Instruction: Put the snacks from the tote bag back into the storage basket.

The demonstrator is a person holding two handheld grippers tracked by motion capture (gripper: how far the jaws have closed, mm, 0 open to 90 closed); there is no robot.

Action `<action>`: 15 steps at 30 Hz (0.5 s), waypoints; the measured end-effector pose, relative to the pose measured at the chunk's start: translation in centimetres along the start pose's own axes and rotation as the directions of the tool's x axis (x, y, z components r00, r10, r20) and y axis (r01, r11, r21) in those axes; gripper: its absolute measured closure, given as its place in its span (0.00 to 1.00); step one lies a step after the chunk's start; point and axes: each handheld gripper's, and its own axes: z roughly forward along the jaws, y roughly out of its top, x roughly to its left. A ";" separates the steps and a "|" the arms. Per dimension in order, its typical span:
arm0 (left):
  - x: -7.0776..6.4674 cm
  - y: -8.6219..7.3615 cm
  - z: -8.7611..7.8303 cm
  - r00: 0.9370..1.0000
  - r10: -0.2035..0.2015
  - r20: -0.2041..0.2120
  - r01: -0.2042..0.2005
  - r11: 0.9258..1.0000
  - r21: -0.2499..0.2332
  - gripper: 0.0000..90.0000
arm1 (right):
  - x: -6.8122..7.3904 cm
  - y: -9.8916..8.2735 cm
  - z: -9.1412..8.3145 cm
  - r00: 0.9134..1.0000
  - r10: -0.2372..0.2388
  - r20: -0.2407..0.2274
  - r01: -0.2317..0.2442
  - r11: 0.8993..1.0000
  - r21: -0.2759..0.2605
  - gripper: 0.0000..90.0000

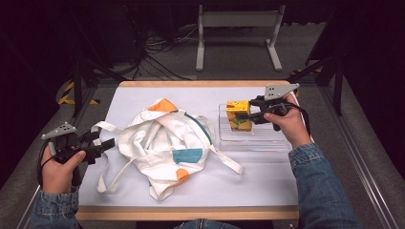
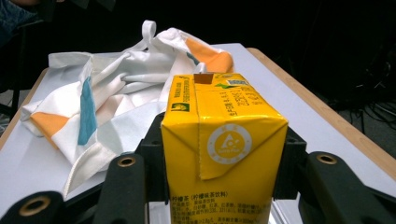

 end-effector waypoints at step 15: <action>-0.1 -0.4 -0.2 1.000 -0.009 -0.011 0.009 1.000 0.007 0.18 | 0.0 -0.7 1.2 0.997 -0.033 -0.064 0.036 0.998 0.046 0.58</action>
